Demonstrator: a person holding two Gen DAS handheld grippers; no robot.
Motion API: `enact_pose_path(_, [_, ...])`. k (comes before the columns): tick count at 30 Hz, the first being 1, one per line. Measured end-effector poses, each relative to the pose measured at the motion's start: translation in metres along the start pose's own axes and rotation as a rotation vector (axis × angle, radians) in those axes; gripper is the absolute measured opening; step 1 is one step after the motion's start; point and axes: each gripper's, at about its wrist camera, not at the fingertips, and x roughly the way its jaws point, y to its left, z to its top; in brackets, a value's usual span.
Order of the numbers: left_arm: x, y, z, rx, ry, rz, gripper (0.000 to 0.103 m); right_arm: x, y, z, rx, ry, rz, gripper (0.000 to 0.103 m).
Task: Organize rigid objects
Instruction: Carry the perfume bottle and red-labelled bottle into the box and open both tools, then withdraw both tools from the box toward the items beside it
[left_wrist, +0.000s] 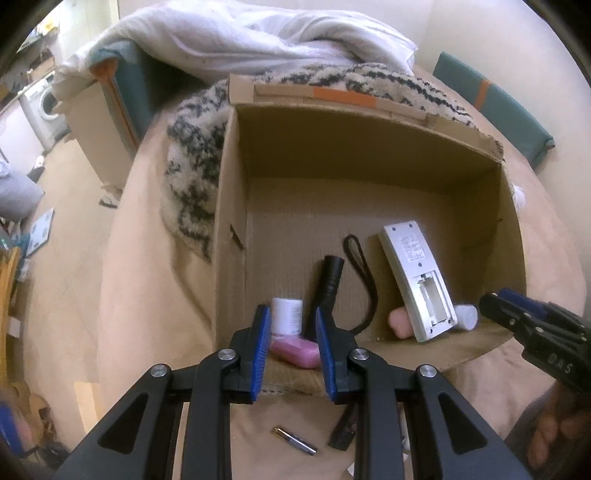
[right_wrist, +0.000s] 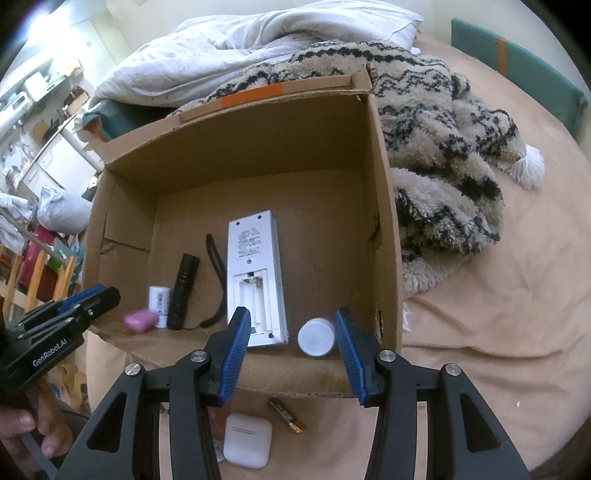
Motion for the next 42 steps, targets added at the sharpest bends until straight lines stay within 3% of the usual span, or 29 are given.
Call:
enact_pose_path(2, [-0.003,-0.002,0.0,0.01,-0.006,-0.001,0.025,-0.003,0.0,0.001,0.01,-0.013,0.024,0.061])
enact_pose_path(4, [-0.006,-0.005,-0.001,0.02,-0.015,0.006,0.046,-0.006,-0.001,0.001,0.019,-0.026,0.049,0.067])
enact_pose_path(6, [-0.009,-0.007,-0.001,0.024,-0.036,0.012,0.059,-0.007,-0.001,0.001,0.028,-0.03,0.074,0.075])
enact_pose_path(9, [-0.013,-0.01,-0.001,0.04,-0.056,0.033,0.061,-0.009,-0.001,0.001,0.038,-0.039,0.081,0.092])
enact_pose_path(11, [-0.012,-0.01,-0.001,0.045,-0.052,0.043,0.062,-0.01,-0.001,0.001,0.036,-0.046,0.079,0.095])
enact_pose_path(26, [-0.015,-0.007,-0.005,0.043,-0.04,0.053,0.062,-0.011,-0.002,0.0,0.033,-0.045,0.068,0.096])
enact_pose_path(36, [-0.041,0.003,-0.031,-0.035,-0.042,0.057,0.062,-0.036,0.008,-0.017,-0.007,-0.074,0.095,0.096])
enact_pose_path(42, [-0.031,0.014,-0.059,-0.105,0.08,0.077,0.062,-0.04,0.013,-0.038,0.017,-0.037,0.133,0.096])
